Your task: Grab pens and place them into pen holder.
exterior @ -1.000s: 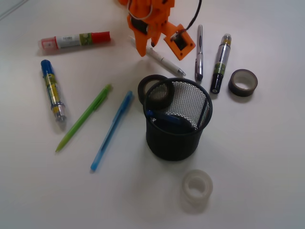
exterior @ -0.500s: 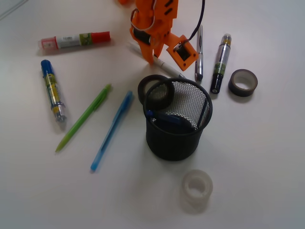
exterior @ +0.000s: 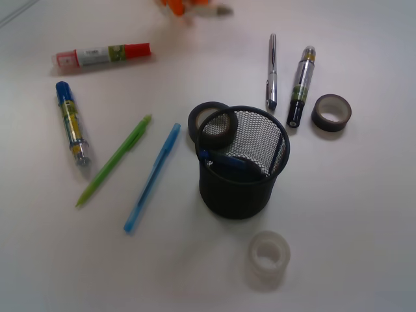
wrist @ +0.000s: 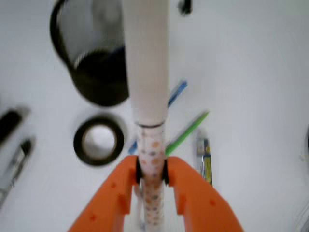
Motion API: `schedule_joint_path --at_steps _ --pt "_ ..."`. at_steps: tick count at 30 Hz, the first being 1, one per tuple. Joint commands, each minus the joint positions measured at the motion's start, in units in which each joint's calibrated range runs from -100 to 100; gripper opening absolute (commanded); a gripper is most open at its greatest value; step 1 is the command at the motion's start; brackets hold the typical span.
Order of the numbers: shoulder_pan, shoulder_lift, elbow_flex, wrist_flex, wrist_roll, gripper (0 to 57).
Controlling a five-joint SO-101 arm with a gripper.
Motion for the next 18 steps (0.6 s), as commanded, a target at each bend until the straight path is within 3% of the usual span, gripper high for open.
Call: schedule_joint_path --at_steps 1,18 --pt "-1.9 -1.2 -4.5 -13.9 -3.8 0.3" --pt "-5.5 10.3 32.5 -87.4 -10.0 0.4"
